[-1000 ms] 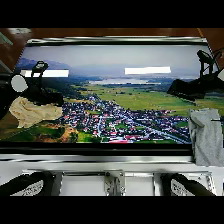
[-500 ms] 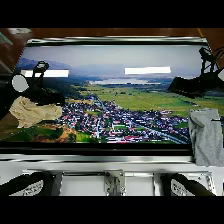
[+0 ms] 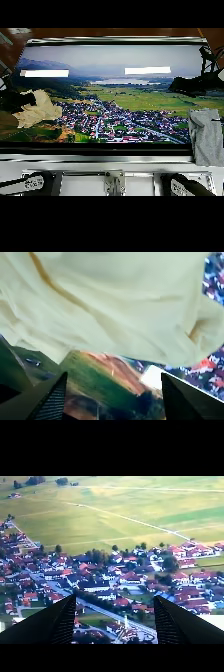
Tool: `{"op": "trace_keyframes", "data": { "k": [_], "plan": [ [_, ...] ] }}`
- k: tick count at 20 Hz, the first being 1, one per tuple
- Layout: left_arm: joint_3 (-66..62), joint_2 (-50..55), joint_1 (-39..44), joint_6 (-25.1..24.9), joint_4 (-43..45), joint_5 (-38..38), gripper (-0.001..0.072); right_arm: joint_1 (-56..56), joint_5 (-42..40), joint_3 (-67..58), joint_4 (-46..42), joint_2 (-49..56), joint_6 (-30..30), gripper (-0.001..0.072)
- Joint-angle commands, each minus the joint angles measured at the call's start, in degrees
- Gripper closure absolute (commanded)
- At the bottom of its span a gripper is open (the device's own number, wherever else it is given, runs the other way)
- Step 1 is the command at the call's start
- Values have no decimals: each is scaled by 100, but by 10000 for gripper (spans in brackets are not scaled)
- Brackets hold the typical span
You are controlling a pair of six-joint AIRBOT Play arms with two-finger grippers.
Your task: Fold the shirts.
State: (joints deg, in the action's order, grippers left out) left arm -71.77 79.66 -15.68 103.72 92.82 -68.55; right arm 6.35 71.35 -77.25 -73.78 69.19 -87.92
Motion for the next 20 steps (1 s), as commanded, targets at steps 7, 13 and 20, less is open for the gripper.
{"op": "trace_keyframes", "data": {
  "k": [7,13,20],
  "plan": [
    [-4,1399,-748,92,-361,1056,-7,-4,258,0,-2,4,4,114],
    [-9,1482,-730,63,-933,1858,669,-4,433,0,-9,4,-17,114],
    [-2,-898,197,-455,-953,2103,670,-4,796,-138,179,-13,452,113]
  ]
}}
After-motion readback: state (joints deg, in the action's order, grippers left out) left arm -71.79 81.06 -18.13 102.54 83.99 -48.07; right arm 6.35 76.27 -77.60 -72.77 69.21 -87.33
